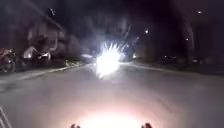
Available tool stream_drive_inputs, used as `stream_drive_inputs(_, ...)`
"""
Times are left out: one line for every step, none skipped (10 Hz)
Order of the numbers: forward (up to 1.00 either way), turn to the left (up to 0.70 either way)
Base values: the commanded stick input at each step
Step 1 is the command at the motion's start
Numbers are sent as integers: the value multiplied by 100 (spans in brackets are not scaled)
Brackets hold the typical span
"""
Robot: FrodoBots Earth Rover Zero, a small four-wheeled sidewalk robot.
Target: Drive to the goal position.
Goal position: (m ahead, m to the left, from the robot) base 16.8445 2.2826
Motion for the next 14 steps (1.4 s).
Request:
stream_drive_inputs(70,0)
stream_drive_inputs(70,0)
stream_drive_inputs(70,0)
stream_drive_inputs(70,0)
stream_drive_inputs(70,0)
stream_drive_inputs(70,0)
stream_drive_inputs(70,0)
stream_drive_inputs(70,0)
stream_drive_inputs(70,0)
stream_drive_inputs(70,0)
stream_drive_inputs(70,0)
stream_drive_inputs(70,0)
stream_drive_inputs(70,0)
stream_drive_inputs(70,0)
